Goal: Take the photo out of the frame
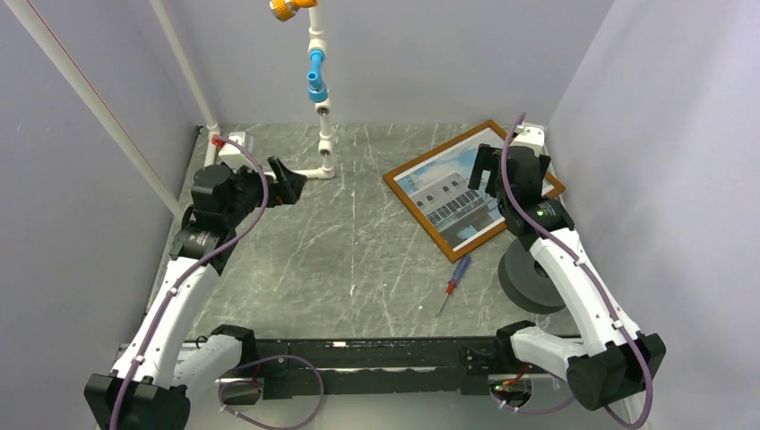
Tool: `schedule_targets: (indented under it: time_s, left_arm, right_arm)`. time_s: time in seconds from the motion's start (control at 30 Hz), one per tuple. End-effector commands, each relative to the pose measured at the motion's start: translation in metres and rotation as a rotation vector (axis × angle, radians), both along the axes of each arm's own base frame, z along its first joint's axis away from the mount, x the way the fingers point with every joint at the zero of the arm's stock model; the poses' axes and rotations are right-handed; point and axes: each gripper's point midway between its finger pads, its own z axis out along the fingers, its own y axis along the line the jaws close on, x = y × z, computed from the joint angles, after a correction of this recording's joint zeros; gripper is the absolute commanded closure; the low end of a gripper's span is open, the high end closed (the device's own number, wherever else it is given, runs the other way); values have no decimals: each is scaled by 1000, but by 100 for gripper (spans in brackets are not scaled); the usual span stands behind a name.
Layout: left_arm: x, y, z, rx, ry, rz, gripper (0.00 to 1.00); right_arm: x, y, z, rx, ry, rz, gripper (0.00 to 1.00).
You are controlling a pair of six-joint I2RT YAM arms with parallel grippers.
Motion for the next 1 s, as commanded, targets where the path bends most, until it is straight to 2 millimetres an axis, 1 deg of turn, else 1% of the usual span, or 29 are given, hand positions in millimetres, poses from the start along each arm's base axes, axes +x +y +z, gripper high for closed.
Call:
schedule_targets:
  time_s: [0.0,0.1,0.2,0.27,0.4,0.53,0.6,0.67,0.73,0.87,0.97]
  left_arm:
    - [-10,-13,1,22,-46,-26,1]
    - [-18,-17,-8,23,-26,-39,1]
    - [-25,-13,-15,15,-5,-14,1]
    - [-30,-7,-14,7,-23,14,1]
    - [-38,14,-17,-12,-33,130,1]
    - [-47,17,-18,-9,-51,130,1]
    - [-50,12,-20,-18,-33,105,1]
    - [-52,1,-22,-29,-8,46,1]
    - [-54,-13,-25,-52,16,-32,1]
    - [-57,-37,-29,-117,53,-150,1]
    - [-61,-52,-36,-178,75,-227,1]
  right_arm:
    - [11,2,-2,-12,1,23,0]
    - [21,9,-22,-25,78,51,0]
    - [26,25,-36,-8,107,138,0]
    - [28,32,-46,2,122,174,0]
    - [30,47,-68,16,191,255,0]
    - [29,69,-93,26,258,355,0]
    - [27,82,-105,12,295,407,2]
    - [24,99,-116,-1,337,481,10]
    - [23,111,-128,-24,381,525,16]
    - [22,125,-147,-35,428,576,20]
    - [20,136,-163,-9,466,629,30]
